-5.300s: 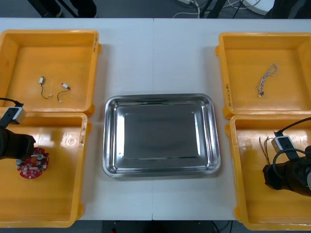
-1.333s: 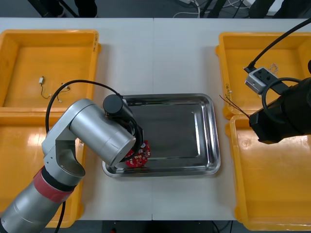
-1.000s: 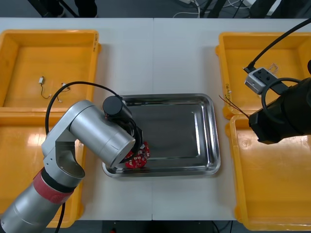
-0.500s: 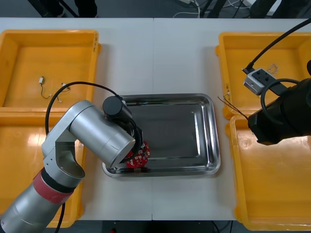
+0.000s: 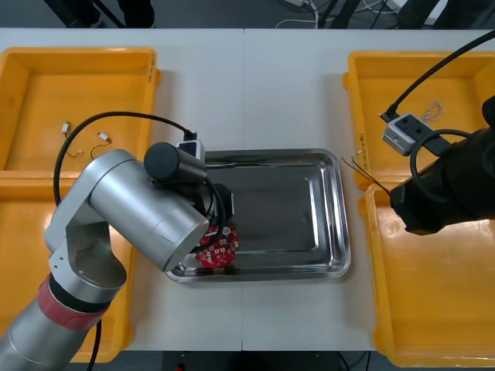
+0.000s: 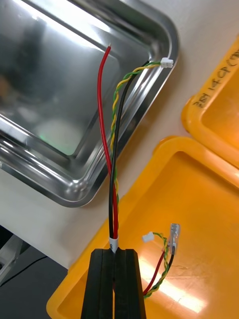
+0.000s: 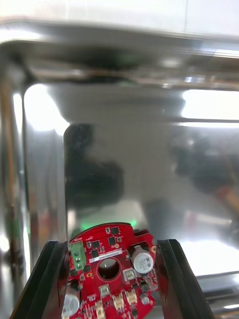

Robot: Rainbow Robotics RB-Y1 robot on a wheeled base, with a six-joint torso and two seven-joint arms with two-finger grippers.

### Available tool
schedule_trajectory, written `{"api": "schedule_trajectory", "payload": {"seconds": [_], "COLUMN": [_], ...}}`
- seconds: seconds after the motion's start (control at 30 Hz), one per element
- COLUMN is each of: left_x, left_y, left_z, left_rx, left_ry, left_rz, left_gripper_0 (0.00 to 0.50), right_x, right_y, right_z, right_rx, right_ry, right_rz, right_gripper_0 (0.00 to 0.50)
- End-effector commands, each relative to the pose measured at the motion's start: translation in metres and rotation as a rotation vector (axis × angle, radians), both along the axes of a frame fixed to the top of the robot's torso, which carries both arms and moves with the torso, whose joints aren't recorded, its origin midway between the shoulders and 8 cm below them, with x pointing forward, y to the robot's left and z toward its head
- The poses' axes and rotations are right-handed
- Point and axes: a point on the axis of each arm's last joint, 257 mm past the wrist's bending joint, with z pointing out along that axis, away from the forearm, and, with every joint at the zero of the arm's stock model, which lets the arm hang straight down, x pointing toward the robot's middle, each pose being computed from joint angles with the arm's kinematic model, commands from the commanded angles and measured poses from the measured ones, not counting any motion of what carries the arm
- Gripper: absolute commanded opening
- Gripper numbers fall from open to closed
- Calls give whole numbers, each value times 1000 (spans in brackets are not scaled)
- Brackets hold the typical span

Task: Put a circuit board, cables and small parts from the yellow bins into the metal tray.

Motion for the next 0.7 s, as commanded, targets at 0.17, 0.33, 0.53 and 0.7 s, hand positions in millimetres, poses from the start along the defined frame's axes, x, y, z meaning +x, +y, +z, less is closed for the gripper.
{"api": "schedule_trajectory", "payload": {"seconds": [0.17,0.33,0.53,0.7], "left_x": [3,9,20,34], "left_y": [18,41,78,107], "left_z": [68,94,121,137], "left_rx": [-40,-46,-71,-105], "left_ry": [-78,-76,-85,-98], "left_rz": [-23,2,63,133], "left_gripper_0": [500,500,500,500], "right_x": [-13,-16,-20,-19], "right_y": [41,66,93,114], "right_z": [-22,-29,-37,-46], "right_rx": [-36,-49,-89,-111], "right_ry": [13,4,-20,-44], "right_rz": [102,162,245,328], "right_gripper_0": [0,0,0,0]}}
